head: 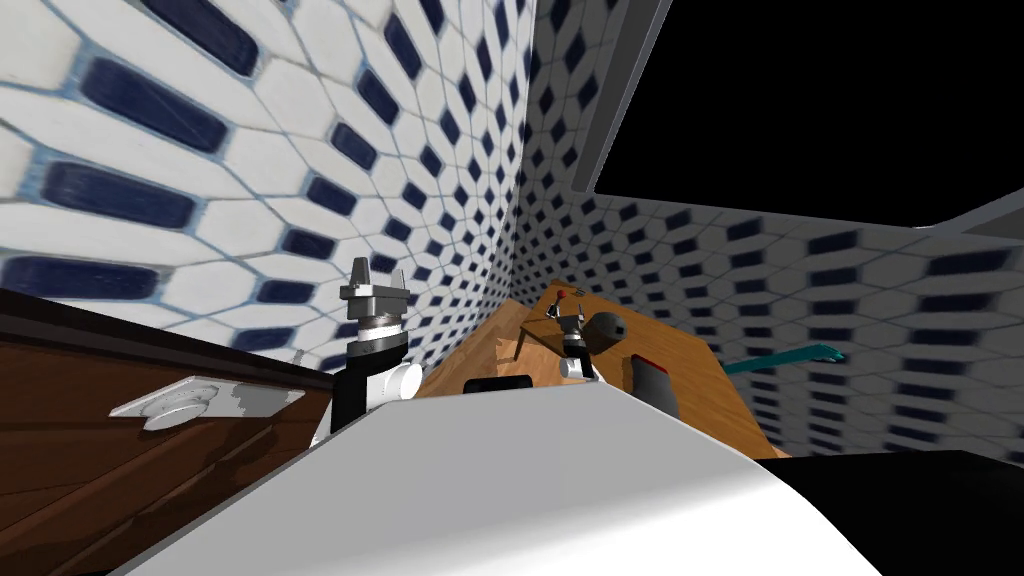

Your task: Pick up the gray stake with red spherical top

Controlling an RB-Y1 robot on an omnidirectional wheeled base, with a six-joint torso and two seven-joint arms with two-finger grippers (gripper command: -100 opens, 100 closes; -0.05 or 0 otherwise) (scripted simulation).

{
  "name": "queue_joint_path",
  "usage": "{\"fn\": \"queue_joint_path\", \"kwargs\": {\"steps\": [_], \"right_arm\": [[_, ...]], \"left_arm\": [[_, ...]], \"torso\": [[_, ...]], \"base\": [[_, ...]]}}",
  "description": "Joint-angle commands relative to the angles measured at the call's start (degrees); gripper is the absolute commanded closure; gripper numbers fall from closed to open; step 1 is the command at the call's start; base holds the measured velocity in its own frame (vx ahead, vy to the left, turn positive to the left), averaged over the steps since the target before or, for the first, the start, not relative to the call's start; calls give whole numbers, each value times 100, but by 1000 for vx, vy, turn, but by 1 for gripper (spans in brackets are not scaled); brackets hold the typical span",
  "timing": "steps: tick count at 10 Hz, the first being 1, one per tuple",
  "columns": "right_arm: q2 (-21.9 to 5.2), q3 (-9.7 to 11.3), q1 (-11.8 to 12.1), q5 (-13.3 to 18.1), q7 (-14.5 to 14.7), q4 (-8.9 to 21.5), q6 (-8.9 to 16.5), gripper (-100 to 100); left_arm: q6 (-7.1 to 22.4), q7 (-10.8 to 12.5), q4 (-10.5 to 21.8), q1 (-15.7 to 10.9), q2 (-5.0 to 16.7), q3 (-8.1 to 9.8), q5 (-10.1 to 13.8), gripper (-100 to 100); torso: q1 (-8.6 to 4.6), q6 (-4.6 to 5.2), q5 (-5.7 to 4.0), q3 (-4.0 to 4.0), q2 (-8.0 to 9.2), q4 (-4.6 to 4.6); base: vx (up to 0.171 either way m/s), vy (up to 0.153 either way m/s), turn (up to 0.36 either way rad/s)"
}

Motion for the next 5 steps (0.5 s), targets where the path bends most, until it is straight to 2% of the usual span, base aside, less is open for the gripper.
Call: {"fn": "queue_joint_path", "kwargs": {"steps": [1,2,5], "right_arm": [[-23,43,-109,-139,-286,286,-103,-100],[-23,43,-109,-139,-371,422,-103,-100],[-64,116,-347,-386,-853,938,-291,-100]], "left_arm": [[0,0,0,0,0,0,0,0],[0,0,0,-1,0,0,0,0],[0,0,0,0,0,0,0,0]], "torso": [[0,0,0,0,0,0],[2,-2,0,2,3,1],[-4,1,-1,0,-1,0]], "base": [[-36,-14,159],[-26,-24,123],[-25,-29,141]]}}
